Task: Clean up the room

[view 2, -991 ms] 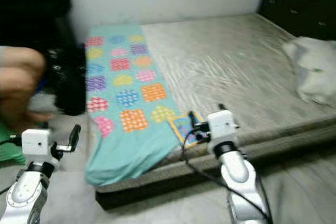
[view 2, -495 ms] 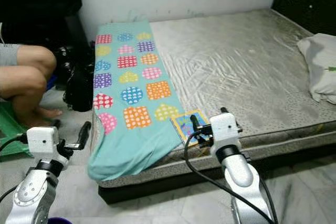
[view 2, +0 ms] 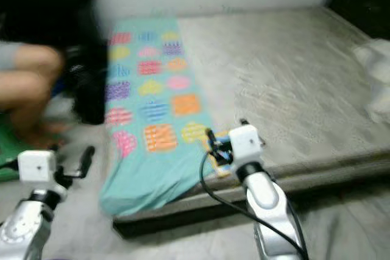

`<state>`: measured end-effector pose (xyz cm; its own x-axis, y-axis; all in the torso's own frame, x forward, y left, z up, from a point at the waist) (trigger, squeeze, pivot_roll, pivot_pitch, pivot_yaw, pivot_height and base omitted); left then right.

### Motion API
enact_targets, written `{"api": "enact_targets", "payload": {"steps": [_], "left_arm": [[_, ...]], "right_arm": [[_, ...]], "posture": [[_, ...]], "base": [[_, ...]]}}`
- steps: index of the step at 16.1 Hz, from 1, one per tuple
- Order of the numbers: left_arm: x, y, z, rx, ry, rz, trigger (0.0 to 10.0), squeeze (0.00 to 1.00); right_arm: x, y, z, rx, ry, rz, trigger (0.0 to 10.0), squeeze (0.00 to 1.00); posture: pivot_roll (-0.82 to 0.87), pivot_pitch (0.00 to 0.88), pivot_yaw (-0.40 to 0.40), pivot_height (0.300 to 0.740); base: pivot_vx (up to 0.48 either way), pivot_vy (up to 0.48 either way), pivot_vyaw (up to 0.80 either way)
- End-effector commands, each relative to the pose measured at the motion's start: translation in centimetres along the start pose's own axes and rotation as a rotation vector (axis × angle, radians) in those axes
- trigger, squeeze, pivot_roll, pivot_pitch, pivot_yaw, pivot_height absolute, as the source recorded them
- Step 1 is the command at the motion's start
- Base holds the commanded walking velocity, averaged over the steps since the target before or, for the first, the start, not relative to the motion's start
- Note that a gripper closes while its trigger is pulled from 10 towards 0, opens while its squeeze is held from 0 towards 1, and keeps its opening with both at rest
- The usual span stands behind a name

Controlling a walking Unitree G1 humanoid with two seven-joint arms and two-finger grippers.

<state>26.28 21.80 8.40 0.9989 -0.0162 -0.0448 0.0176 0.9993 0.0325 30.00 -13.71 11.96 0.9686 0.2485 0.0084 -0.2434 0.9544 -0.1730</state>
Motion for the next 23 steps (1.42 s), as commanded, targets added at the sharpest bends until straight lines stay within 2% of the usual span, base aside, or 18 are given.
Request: {"api": "enact_targets", "payload": {"steps": [1,5,12,20,23], "left_arm": [[0.38,-1.03,0.26,-0.009,-0.009,-0.035,10.0,0.0],[0.45,-0.95,0.32,-0.004,-0.007,-0.025,10.0,0.0],[0.42,-0.82,0.21,-0.009,0.004,-0.005,10.0,0.0],[0.56,-0.95,0.25,-0.007,0.002,-0.007,10.0,0.0],[0.58,-1.04,0.28,-0.009,0.0,-0.012,10.0,0.0]], "right_arm": [[-0.42,-1.05,-0.3,-0.015,0.015,-0.032,10.0,0.0],[-0.21,-1.07,-0.36,-0.018,0.014,-0.034,10.0,0.0],[-0.11,-1.11,-0.28,-0.028,0.01,-0.033,10.0,0.0],[0.24,-1.0,-0.07,-0.037,0.002,-0.03,10.0,0.0],[0.2,-0.84,-0.15,-0.032,0.004,-0.027,10.0,0.0]], "posture": [[-0.11,0.056,0.002,0.74],[-0.11,0.055,-0.001,0.74],[-0.11,0.069,-0.01,0.74],[-0.11,0.068,-0.009,0.74],[-0.11,0.071,-0.012,0.74]], "base": [[0.304,0.0,0.0],[0.291,0.0,0.0],[0.0,0.0,0.0],[0.0,0.0,0.74],[0.25,0.0,0.3]]}}
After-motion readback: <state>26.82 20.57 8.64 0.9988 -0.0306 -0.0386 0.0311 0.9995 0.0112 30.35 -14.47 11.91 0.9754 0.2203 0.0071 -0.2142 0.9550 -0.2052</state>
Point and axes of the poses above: a point about 5 cm out from each wrist's last joint towards the gripper, its own x axis pointing out of the wrist towards the gripper, its own z axis along the axis of the wrist's last joint, y = z × x, the point moved 3 cm from there along x, pointing out of the wrist towards the gripper, and after that the axes turned 1 degree about x, right-handed, at the moved point
